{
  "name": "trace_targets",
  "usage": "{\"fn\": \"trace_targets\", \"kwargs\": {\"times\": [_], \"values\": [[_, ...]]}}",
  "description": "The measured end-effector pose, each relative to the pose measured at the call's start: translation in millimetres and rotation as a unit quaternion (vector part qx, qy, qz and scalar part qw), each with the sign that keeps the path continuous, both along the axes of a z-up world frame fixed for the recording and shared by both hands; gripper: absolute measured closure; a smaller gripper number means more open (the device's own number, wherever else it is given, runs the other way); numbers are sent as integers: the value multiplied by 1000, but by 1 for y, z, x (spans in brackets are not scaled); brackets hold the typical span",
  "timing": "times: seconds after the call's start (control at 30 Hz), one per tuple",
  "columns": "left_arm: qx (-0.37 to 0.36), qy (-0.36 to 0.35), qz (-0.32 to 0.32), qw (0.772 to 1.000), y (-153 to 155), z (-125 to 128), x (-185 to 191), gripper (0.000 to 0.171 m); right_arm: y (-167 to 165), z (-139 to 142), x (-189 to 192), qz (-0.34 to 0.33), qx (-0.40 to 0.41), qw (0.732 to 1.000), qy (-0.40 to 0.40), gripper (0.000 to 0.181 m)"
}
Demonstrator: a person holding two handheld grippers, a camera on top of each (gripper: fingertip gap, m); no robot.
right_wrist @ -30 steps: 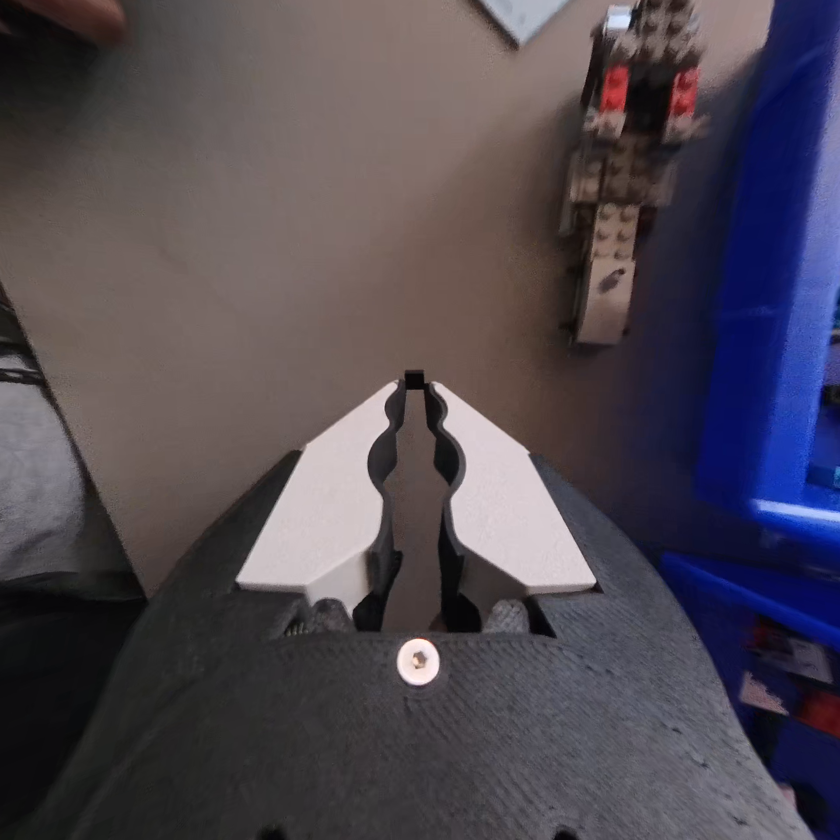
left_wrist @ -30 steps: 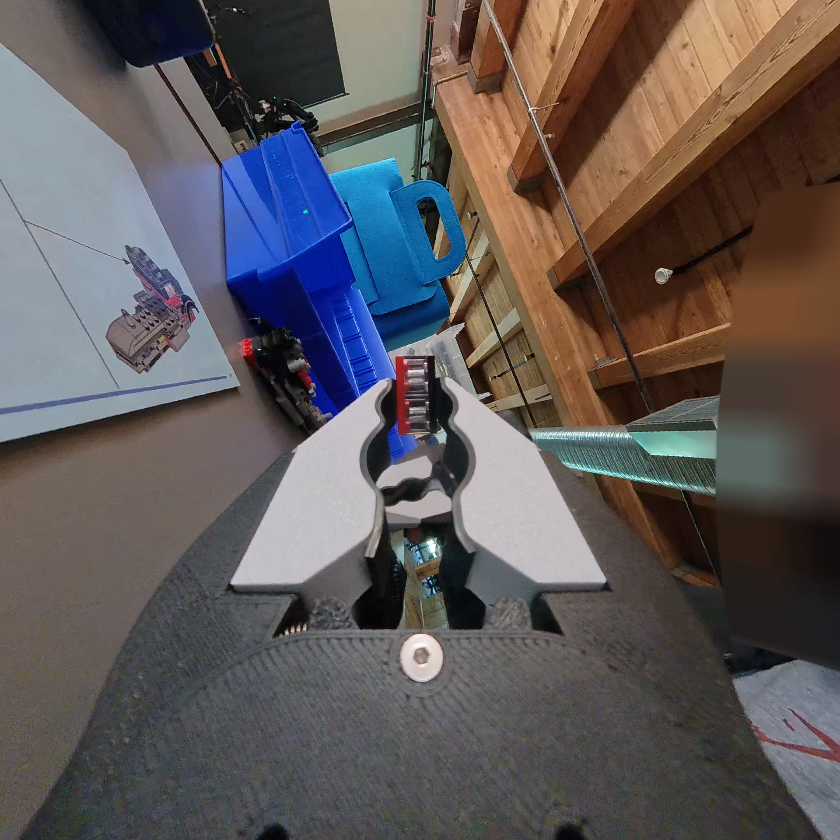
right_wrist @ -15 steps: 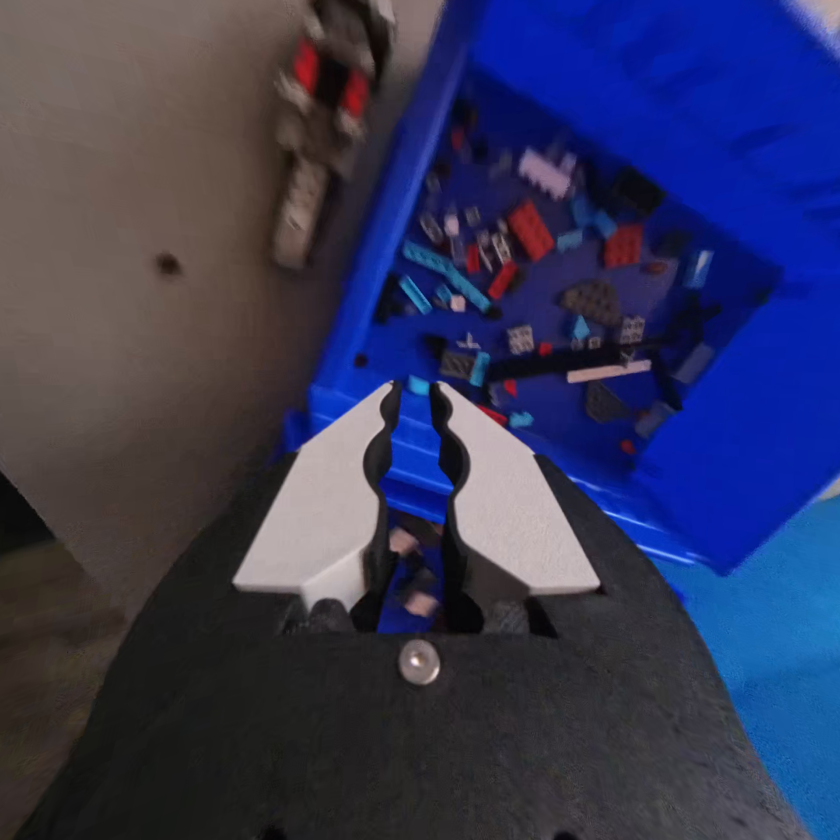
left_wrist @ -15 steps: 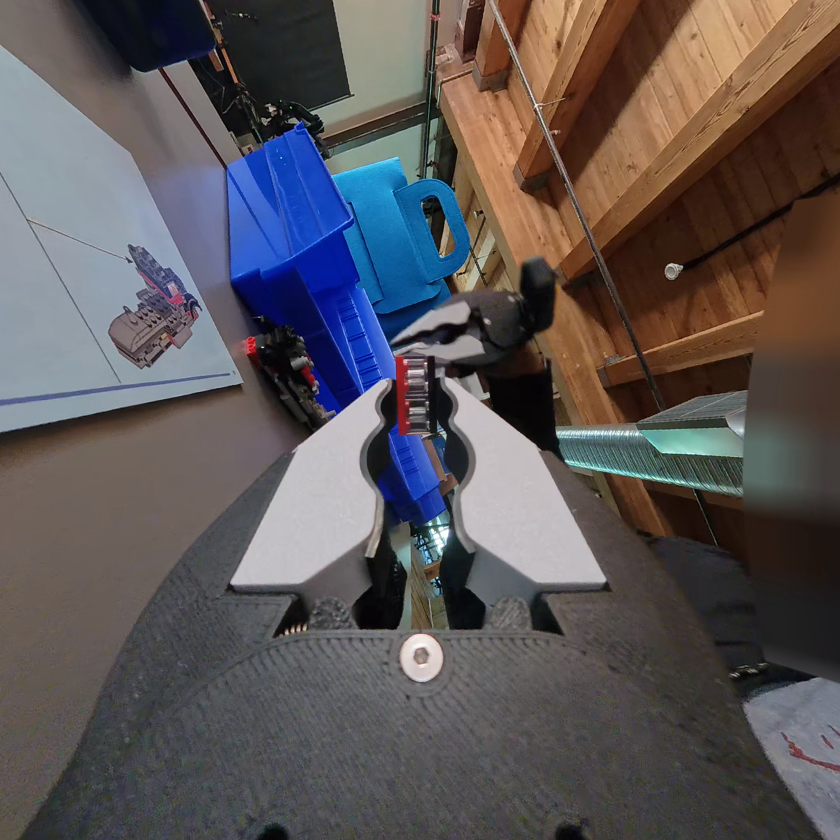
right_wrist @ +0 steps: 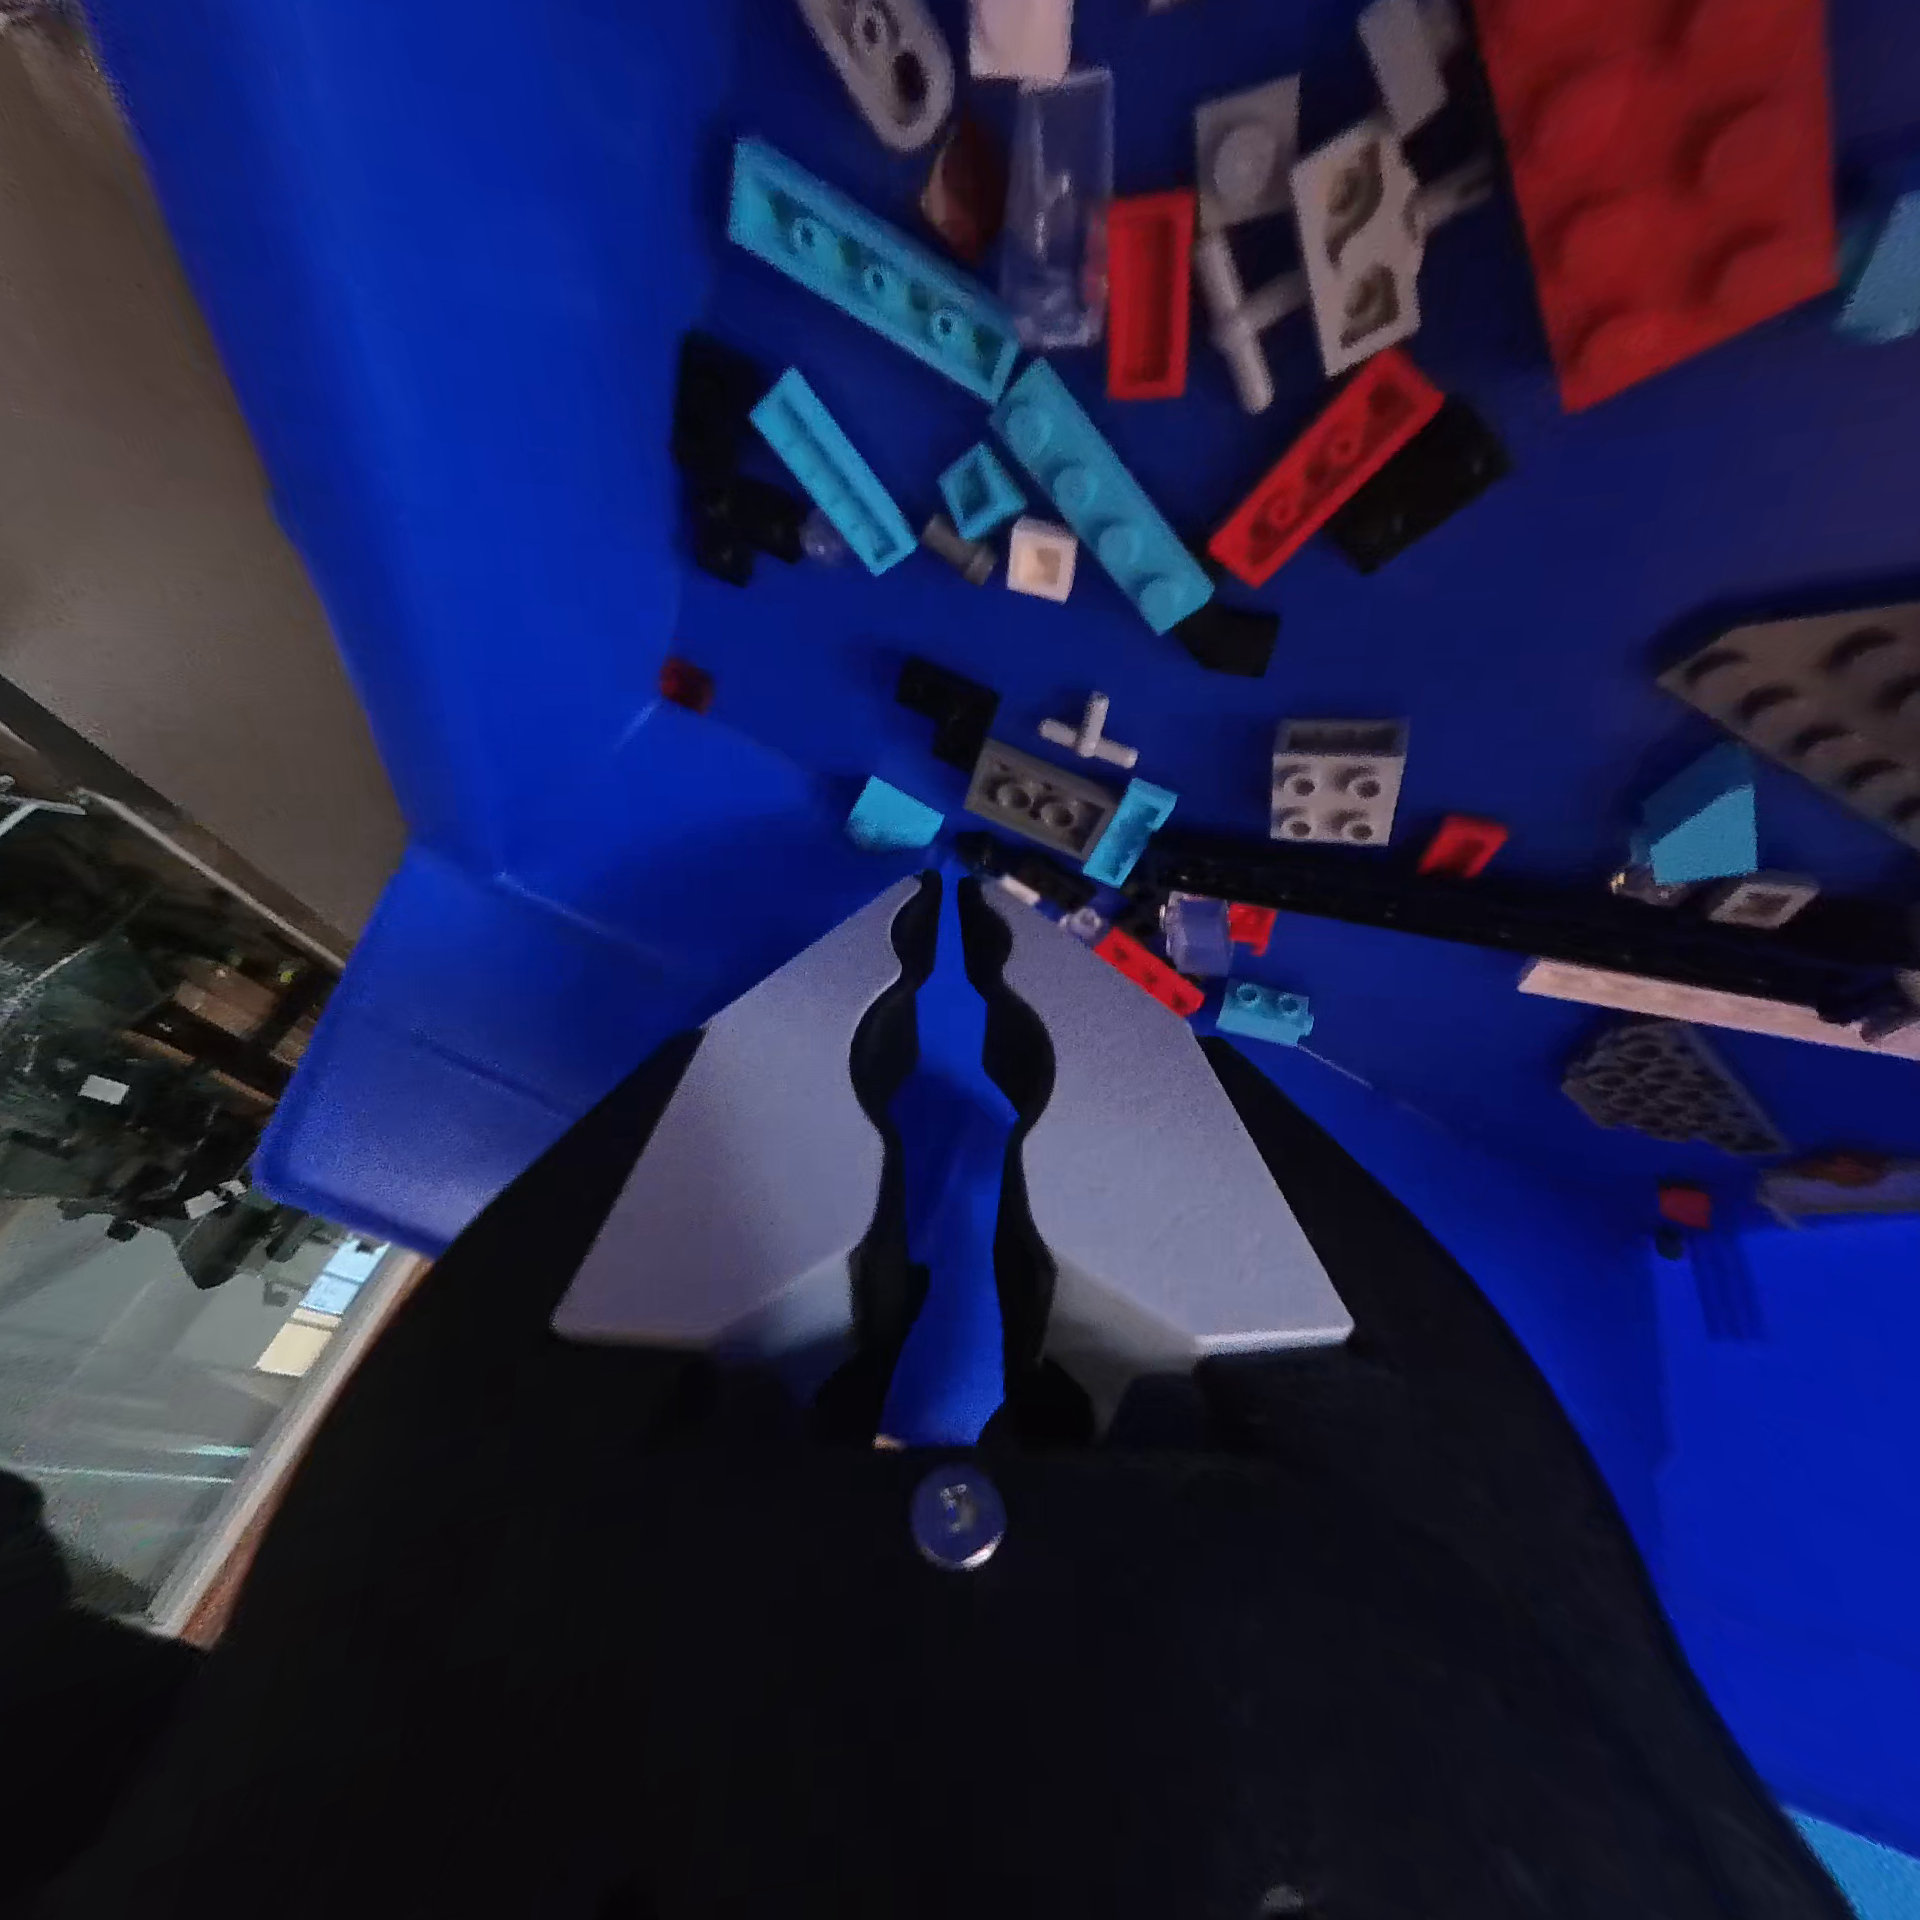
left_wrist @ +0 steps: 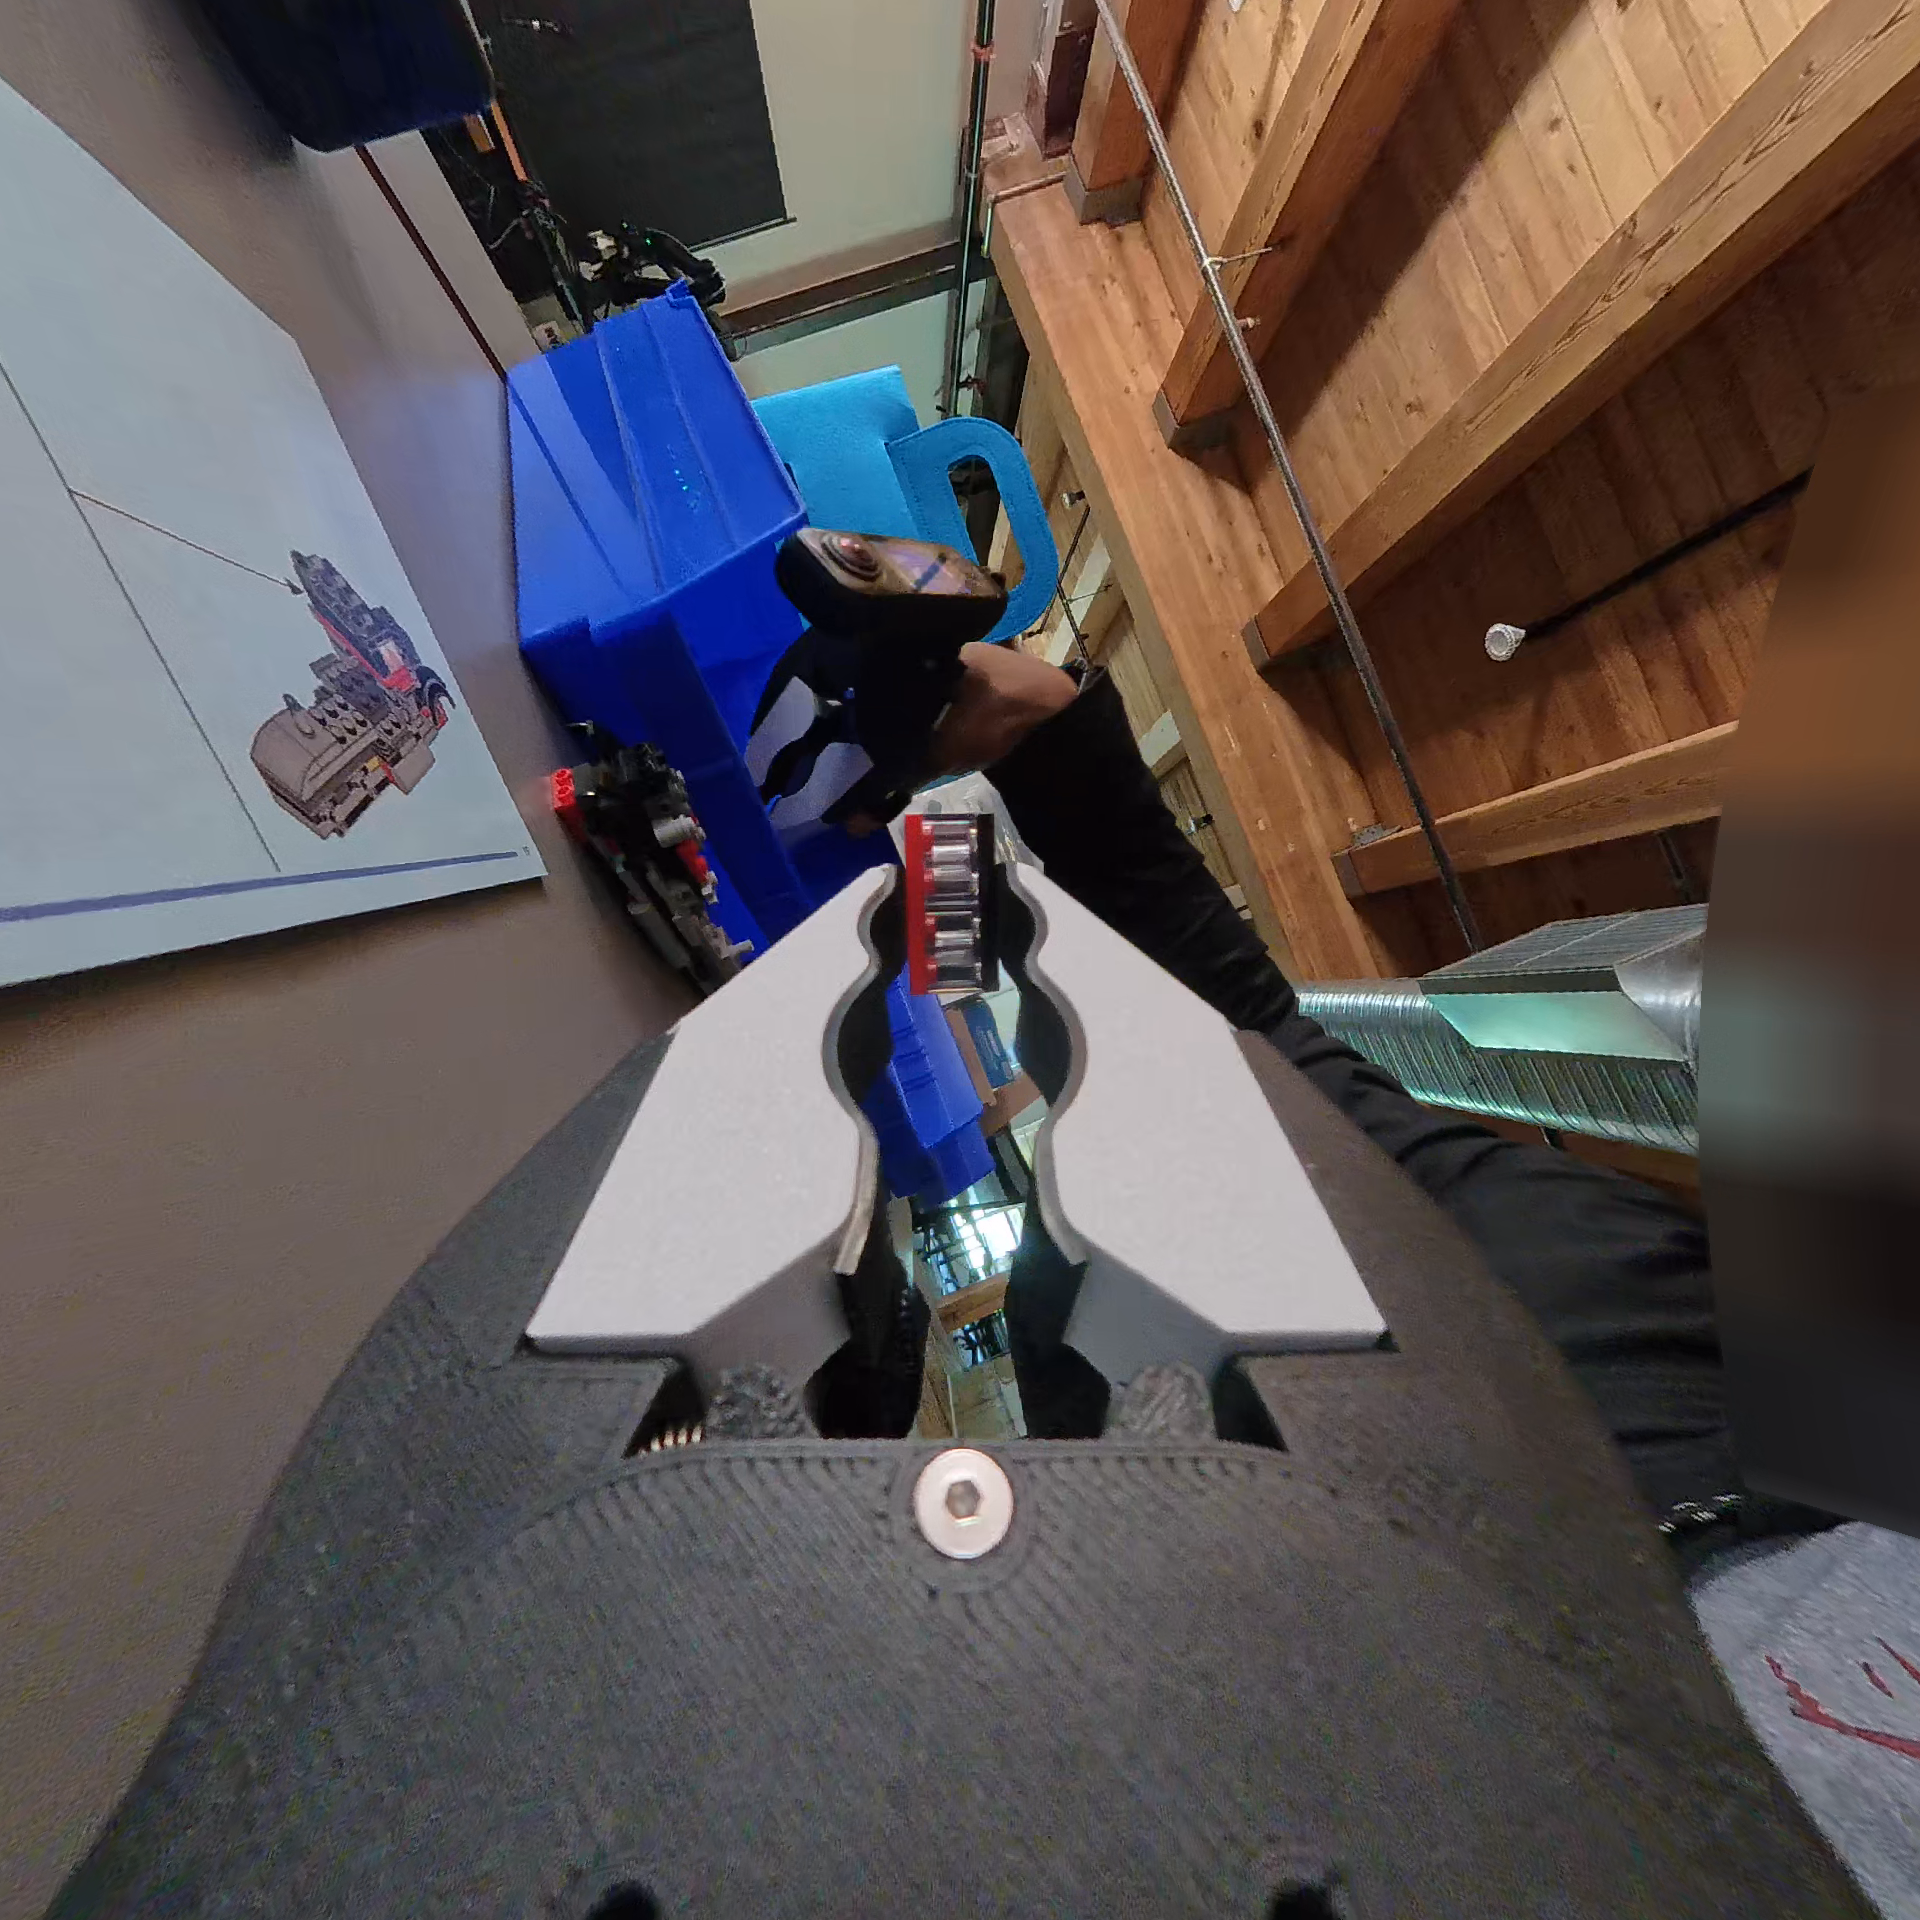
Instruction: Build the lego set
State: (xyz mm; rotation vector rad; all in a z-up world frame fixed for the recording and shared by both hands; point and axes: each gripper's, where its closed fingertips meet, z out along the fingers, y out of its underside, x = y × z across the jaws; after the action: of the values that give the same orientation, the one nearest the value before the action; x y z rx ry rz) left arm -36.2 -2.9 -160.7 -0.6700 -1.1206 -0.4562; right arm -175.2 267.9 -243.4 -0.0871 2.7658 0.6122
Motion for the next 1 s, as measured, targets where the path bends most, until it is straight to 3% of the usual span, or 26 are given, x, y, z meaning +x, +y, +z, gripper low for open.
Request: {"fn": "trace_targets", "kwargs": {"times": [0.23,0.43,1.0], "values": [[3,2,1,1000,-1,1,0,155,0,-8,-4,21,13,999,21,177],[-1,4,2,1000,0,1,1,155,-19,1,-15,-1,-66,996,59,176],[-10,6,3,1000,0,1,3,155,-1,-5,-7,16,-4,998,64,162]]}}
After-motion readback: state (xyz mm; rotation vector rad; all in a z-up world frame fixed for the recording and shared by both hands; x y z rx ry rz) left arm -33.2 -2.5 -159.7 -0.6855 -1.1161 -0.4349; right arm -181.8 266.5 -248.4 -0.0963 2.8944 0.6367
